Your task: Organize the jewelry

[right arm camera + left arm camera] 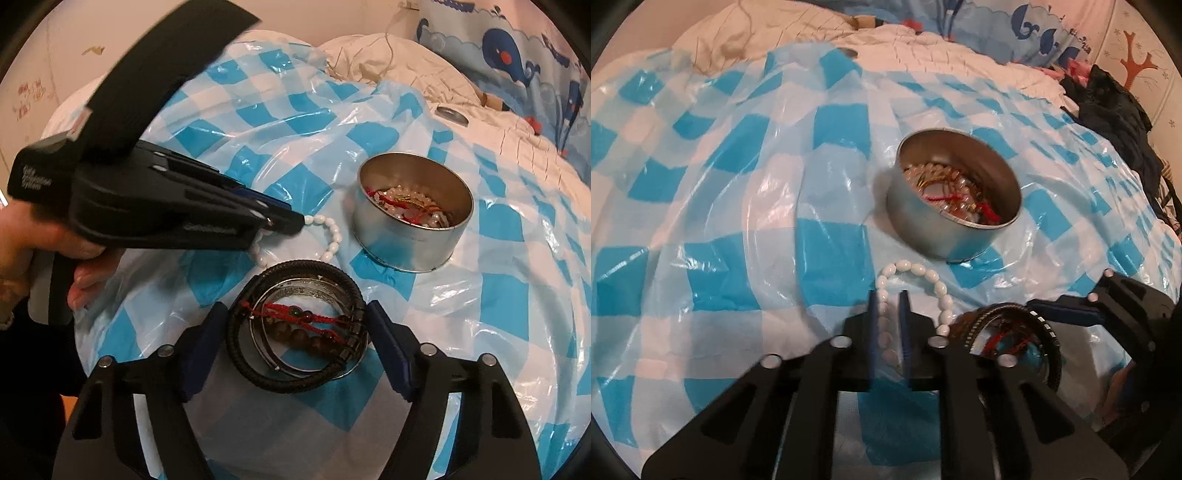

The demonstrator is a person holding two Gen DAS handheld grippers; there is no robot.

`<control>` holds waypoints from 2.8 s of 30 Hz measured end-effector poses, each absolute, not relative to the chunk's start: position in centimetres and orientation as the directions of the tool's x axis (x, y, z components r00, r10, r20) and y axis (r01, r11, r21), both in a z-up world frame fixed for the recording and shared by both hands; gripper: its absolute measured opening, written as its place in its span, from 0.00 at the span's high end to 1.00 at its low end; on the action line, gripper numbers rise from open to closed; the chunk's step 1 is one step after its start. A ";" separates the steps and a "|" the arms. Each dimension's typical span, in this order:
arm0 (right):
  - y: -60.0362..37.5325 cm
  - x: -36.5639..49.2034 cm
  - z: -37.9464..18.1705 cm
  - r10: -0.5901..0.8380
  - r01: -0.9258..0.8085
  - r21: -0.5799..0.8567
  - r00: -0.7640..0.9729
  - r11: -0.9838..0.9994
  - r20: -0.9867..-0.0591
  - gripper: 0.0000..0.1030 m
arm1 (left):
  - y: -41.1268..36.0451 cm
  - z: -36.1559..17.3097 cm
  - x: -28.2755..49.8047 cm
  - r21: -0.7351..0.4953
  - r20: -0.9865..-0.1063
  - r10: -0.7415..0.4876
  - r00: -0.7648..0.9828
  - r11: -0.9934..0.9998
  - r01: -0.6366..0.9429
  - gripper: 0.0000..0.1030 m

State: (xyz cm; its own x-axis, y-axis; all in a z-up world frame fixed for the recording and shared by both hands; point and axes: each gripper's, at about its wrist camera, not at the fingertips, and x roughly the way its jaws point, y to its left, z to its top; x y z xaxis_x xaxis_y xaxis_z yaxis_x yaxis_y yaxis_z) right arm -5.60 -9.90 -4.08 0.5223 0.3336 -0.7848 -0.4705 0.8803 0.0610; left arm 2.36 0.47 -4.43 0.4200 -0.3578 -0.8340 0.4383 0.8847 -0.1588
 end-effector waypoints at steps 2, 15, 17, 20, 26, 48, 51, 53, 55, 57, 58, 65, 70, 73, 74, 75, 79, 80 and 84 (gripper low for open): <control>-10.1 -5.6 -3.9 0.343 -0.467 0.074 0.523 0.881 -0.781 0.31 | 0.9 -3.6 2.3 -0.186 -0.817 -0.384 0.431 0.882 0.433 0.97; -11.7 -5.1 -2.7 0.403 -0.432 0.171 0.529 0.886 -0.747 0.31 | 2.6 -2.0 2.5 -0.289 -0.774 -0.466 0.429 0.862 0.417 0.98; -11.5 -5.2 -2.9 0.395 -0.437 0.158 0.525 0.885 -0.754 0.31 | 1.7 -2.8 2.5 -0.230 -0.799 -0.421 0.430 0.874 0.428 0.98; -11.3 -5.3 -3.1 0.384 -0.441 0.144 0.523 0.886 -0.761 0.31 | 0.8 -4.1 2.6 -0.181 -0.826 -0.376 0.420 0.883 0.434 0.90; -11.1 -5.2 -3.8 0.368 -0.444 0.131 0.504 0.887 -0.782 0.31 | -0.2 -6.3 2.5 -0.091 -0.869 -0.294 0.399 0.886 0.454 0.75; -19.9 -2.8 -1.7 0.647 -0.224 0.645 0.528 0.731 -0.550 0.31 | 1.1 1.8 1.8 -0.265 -0.717 -0.506 0.479 0.834 0.485 0.94; -21.2 -2.5 -1.6 0.637 -0.181 0.669 0.554 0.720 -0.536 0.31 | -0.1 2.9 2.2 -0.275 -0.691 -0.527 0.495 0.824 0.495 0.94; -21.8 -2.4 -1.6 0.640 -0.163 0.689 0.562 0.706 -0.524 0.31 | -1.0 3.7 2.5 -0.285 -0.670 -0.546 0.503 0.815 0.505 0.94; -22.3 -2.2 -1.6 0.642 -0.154 0.699 0.566 0.699 -0.517 0.31 | -1.9 4.5 2.7 -0.296 -0.645 -0.565 0.515 0.806 0.513 0.94; -22.6 -2.2 -1.5 0.641 -0.149 0.703 0.572 0.695 -0.513 0.31 | -2.9 5.3 3.2 -0.308 -0.612 -0.586 0.531 0.795 0.522 0.94; -22.8 -2.2 -1.4 0.640 -0.147 0.706 0.576 0.693 -0.509 0.31 | -3.4 5.4 3.5 -0.316 -0.603 -0.592 0.536 0.793 0.520 0.94; -23.6 -2.3 -0.9 0.583 -0.123 0.668 0.619 0.734 -0.526 0.31 | -4.2 0.1 7.7 -0.370 -0.707 -0.512 0.488 0.856 0.362 0.93; -22.4 -1.8 0.1 0.501 -0.146 0.555 0.655 0.819 -0.566 0.31 | -2.1 -1.0 7.7 -0.396 -0.724 -0.488 0.487 0.873 0.286 0.65; -20.7 -0.8 0.7 0.450 -0.172 0.466 0.671 0.868 -0.590 0.31 | -0.1 0.0 6.9 -0.393 -0.699 -0.471 0.538 0.882 0.261 0.55; -20.2 -0.3 0.9 0.443 -0.181 0.448 0.673 0.875 -0.592 0.31 | 0.7 0.2 6.8 -0.397 -0.696 -0.467 0.546 0.883 0.250 0.53; -19.6 0.2 1.0 0.435 -0.193 0.427 0.676 0.884 -0.595 0.31 | 1.2 0.2 6.6 -0.401 -0.694 -0.465 0.549 0.884 0.241 0.52; -16.9 2.2 0.5 0.363 -0.226 0.289 0.684 0.930 -0.633 0.30 | 2.7 0.6 6.1 -0.390 -0.697 -0.449 0.559 0.892 0.229 0.48; -16.4 2.7 0.0 0.339 -0.226 0.254 0.681 0.940 -0.649 0.29 | 3.0 0.6 6.1 -0.385 -0.699 -0.445 0.560 0.894 0.231 0.47; -16.3 2.0 -1.0 0.286 -0.201 0.204 0.691 0.958 -0.664 0.29 | 3.1 0.8 5.5 -0.358 -0.710 -0.436 0.553 0.900 0.249 0.45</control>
